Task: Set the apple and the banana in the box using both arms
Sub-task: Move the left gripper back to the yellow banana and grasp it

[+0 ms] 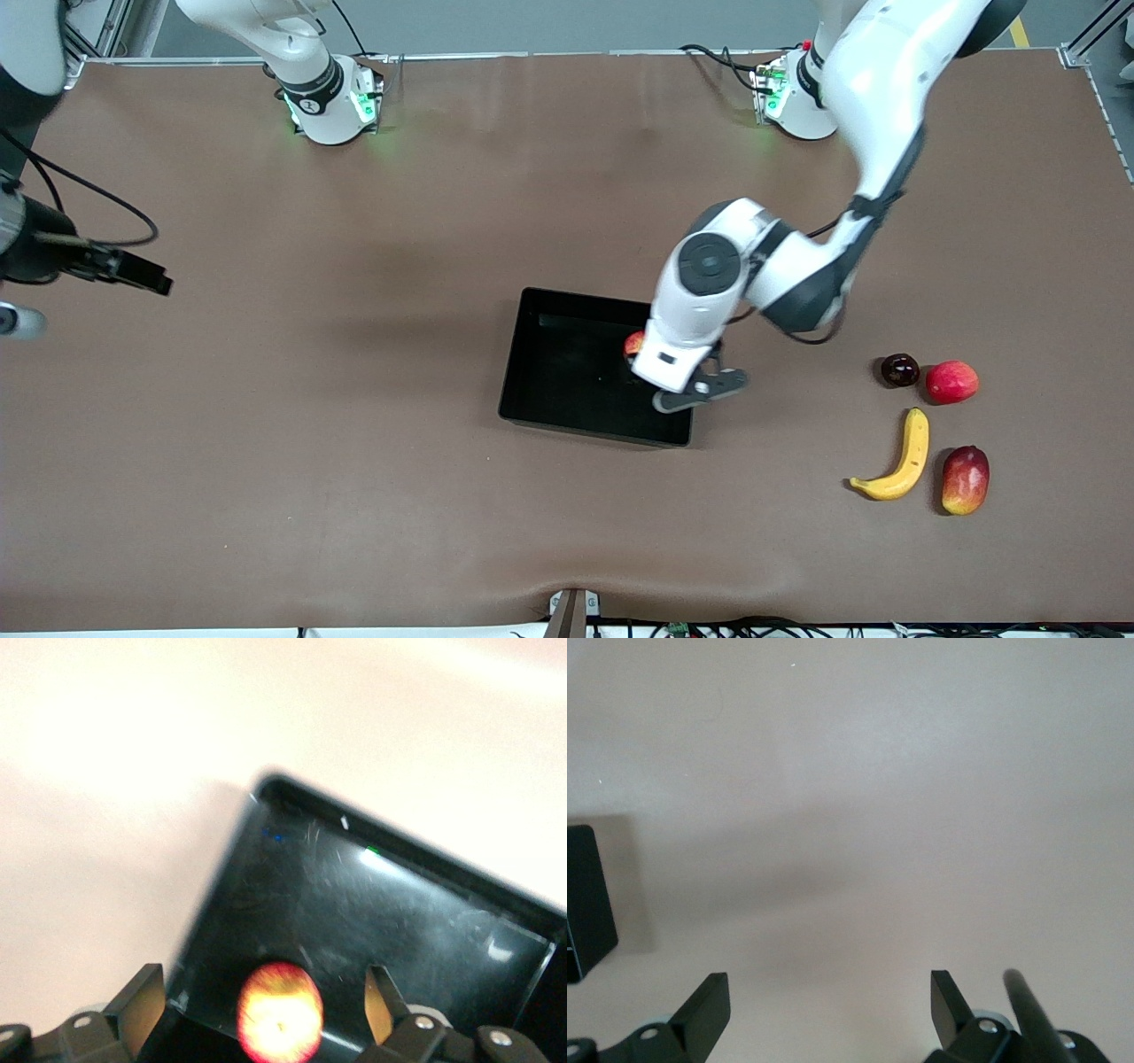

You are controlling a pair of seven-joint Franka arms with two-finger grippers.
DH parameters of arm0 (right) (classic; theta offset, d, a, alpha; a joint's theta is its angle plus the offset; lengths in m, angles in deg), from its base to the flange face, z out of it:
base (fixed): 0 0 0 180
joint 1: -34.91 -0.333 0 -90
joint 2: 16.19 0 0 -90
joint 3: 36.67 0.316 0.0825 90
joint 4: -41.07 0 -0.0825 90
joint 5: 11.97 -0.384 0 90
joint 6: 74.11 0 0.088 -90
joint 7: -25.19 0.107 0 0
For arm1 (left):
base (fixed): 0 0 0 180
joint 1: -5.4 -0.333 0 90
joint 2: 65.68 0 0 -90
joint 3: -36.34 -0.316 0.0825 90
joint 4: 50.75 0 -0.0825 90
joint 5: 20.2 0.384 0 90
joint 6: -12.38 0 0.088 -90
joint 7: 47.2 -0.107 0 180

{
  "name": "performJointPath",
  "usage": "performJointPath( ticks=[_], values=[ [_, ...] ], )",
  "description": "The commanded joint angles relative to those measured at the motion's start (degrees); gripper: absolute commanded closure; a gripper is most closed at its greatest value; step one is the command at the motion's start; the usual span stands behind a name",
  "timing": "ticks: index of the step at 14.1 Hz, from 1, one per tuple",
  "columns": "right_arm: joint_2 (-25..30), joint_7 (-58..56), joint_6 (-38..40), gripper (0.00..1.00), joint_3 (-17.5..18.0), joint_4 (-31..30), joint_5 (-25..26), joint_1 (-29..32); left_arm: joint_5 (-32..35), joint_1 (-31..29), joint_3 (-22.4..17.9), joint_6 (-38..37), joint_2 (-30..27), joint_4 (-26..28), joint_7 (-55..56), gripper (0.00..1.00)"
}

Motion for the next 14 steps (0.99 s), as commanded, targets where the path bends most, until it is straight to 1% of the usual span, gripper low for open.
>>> performJointPath(
  ticks=[1, 3, 4, 5, 7, 9, 10, 12, 14],
  values=[
    [7.4, -4.0, -2.0, 0.0, 0.9, -7.6, 1.8, 2.9, 0.8, -5.6, 0.5, -0.3, -2.4, 1.4, -6.3, 0.0],
    [9.7, -7.8, -3.8, 0.0, 0.8, -10.5, 2.9, 4.6, 1.1, -10.2, 0.2, -0.3, -2.6, 1.7, -13.8, 0.0],
    [9.8, -8.5, -3.9, 0.0, 0.9, -10.6, 4.2, 5.3, 1.2, -12.5, 0.2, -0.3, -2.3, 1.9, -17.4, 0.0],
    [9.8, -9.1, -4.0, 0.0, 0.9, -10.6, 4.3, 6.6, 1.5, -14.8, 0.1, -0.3, -1.9, 2.2, -21.6, 0.0],
    [9.8, -9.3, -4.3, 0.0, 1.0, -10.6, 4.5, 7.0, 3.3, -19.1, 0.0, 0.6, 0.7, 2.0, -28.0, 0.0],
    [9.8, -9.2, -3.7, 0.0, 1.2, -10.5, 4.3, 6.5, 10.4, -24.0, -0.1, 3.7, 3.6, 2.1, -33.6, 0.0],
    [9.8, -9.2, -4.0, 0.0, 1.5, -10.4, 4.2, 6.2, 11.8, -25.5, -0.1, 5.6, 4.9, 2.0, -36.4, 0.0],
    [9.3, -9.3, -6.1, 0.0, 1.5, -10.1, 3.7, 5.7, 11.9, -28.9, -0.4, 9.2, 7.3, 1.8, -43.6, 0.0],
    [9.1, -9.3, -5.7, 0.0, 1.3, -10.1, 3.3, 6.0, 11.7, -31.1, -0.5, 12.9, 9.6, 1.6, -54.5, 0.0]
  ],
)
